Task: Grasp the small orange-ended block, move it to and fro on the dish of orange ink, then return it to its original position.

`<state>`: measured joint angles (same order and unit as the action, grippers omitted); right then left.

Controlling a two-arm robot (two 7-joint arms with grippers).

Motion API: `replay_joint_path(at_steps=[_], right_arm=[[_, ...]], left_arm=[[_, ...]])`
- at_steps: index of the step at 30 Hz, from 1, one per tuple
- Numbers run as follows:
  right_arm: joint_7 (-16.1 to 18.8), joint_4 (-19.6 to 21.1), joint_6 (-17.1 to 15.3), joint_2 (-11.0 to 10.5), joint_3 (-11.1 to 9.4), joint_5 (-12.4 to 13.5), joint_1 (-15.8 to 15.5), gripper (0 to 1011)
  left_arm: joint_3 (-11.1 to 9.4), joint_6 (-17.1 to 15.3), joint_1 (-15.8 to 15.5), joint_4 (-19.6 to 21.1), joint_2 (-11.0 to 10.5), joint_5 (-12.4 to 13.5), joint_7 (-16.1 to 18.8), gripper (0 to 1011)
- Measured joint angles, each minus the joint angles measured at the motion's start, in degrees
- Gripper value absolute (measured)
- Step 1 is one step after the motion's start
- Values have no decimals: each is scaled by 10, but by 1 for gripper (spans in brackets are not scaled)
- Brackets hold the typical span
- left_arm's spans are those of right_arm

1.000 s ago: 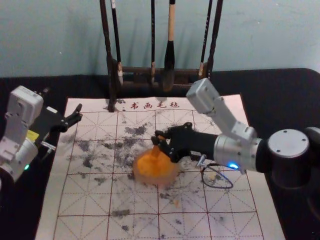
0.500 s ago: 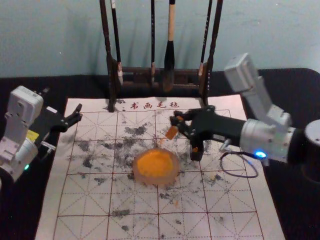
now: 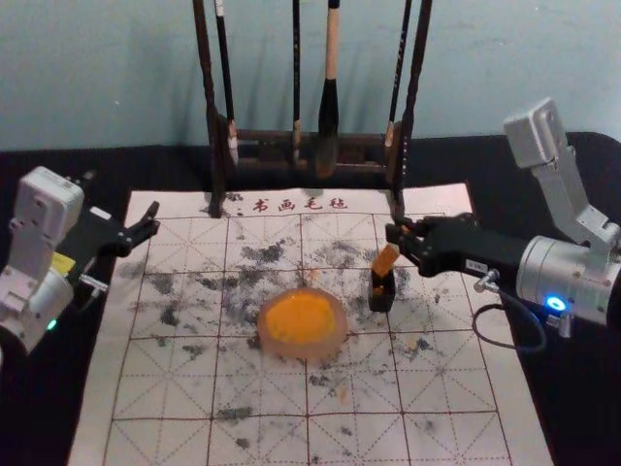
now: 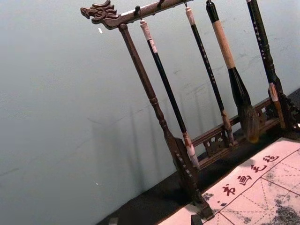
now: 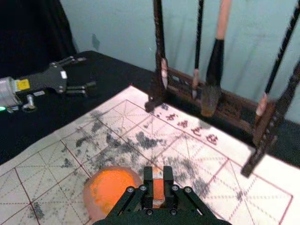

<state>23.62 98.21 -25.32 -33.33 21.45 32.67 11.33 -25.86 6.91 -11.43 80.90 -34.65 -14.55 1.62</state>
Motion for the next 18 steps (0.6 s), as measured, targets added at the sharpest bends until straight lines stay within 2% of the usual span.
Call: replay_joint_path(at_steps=[18], right_arm=[[-37, 0, -23, -12, 6, 31, -7, 126]], left_arm=[[0, 0, 0, 0, 0, 0, 0, 1001]])
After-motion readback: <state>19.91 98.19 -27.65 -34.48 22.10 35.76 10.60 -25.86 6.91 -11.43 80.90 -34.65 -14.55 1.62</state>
